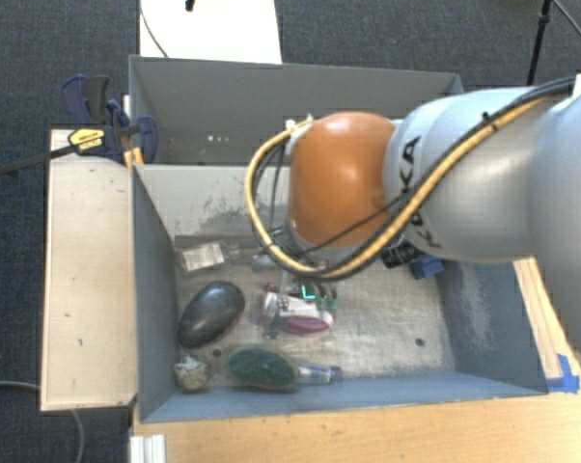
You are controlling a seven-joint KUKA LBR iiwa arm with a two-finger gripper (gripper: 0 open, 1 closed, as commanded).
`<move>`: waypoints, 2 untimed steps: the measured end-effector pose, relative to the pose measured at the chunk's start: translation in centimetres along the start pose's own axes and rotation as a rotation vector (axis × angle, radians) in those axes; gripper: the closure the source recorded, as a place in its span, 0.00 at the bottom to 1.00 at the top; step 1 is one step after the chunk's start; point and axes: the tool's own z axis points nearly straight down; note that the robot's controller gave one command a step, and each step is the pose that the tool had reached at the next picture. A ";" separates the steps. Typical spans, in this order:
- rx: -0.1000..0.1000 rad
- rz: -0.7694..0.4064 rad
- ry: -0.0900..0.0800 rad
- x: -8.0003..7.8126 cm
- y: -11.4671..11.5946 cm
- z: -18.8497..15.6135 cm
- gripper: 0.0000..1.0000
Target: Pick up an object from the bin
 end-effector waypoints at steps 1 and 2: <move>0.000 -0.375 -0.012 -1.3 1.6 -3.9 0.00; 0.003 -0.643 -0.004 -1.3 -1.9 9.0 0.00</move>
Offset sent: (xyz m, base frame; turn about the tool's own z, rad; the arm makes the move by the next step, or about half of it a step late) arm 0.0119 0.0155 0.0375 -0.3747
